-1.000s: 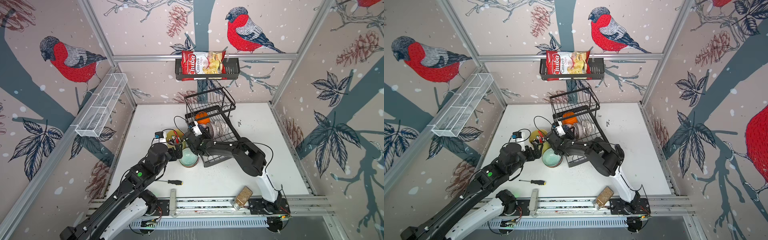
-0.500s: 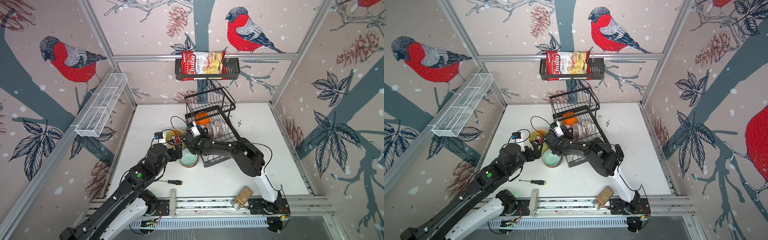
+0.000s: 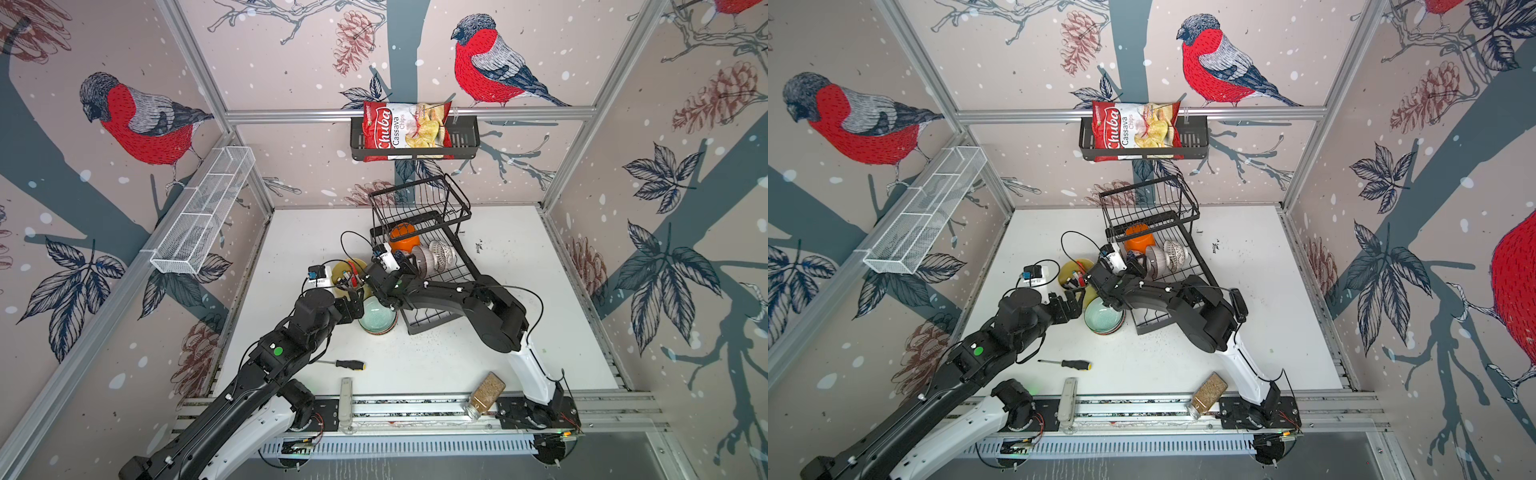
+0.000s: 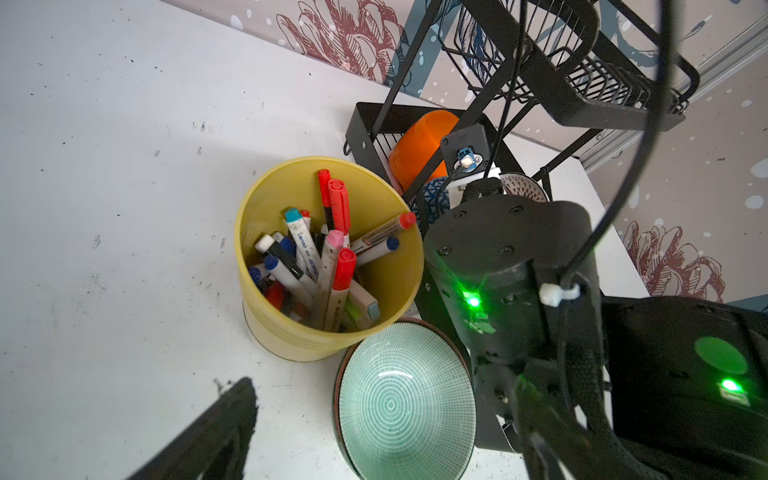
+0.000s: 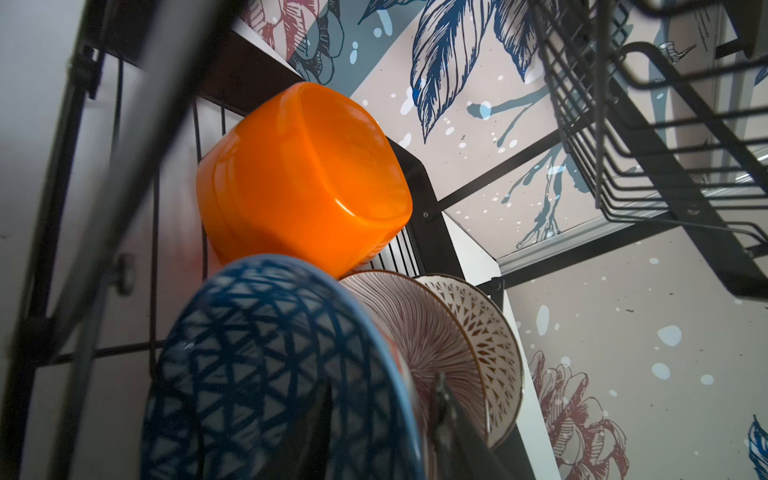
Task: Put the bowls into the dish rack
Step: 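Lower the blue bowl on edge into the rack beside the pink-striped bowl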
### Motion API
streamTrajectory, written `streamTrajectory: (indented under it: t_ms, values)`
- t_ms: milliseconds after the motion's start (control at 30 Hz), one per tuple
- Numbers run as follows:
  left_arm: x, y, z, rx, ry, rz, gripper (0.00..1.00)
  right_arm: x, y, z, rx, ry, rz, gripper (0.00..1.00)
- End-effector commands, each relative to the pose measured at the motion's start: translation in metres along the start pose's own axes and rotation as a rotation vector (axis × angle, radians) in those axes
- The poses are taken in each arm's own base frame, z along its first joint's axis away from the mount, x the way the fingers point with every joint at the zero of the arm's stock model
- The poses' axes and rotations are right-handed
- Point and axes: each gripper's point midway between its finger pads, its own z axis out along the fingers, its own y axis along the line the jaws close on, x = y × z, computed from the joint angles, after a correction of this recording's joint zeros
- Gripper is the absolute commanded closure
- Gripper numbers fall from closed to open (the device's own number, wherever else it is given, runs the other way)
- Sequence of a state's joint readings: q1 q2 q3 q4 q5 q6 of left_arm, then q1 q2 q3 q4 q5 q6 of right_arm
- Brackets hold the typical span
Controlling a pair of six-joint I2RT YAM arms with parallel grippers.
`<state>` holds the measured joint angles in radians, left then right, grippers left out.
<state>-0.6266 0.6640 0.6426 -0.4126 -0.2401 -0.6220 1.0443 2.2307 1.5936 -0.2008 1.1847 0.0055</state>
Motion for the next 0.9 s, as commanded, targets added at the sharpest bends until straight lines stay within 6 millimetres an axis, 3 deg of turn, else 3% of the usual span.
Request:
streamTrajectory:
  t_ms: [0,433,867]
  values:
    - [-0.002,0.002,0.000,-0.010,-0.011,-0.003,0.05,0.000,0.000,0.000,-0.007,0.005,0.010,0.55]
    - [-0.005,-0.001,0.000,-0.006,-0.012,0.002,0.05,-0.005,-0.008,-0.004,-0.047,0.007,0.046,0.35]
    - [-0.006,-0.001,0.000,-0.004,-0.014,0.006,0.05,-0.008,-0.009,-0.008,-0.218,0.031,0.157,0.28]
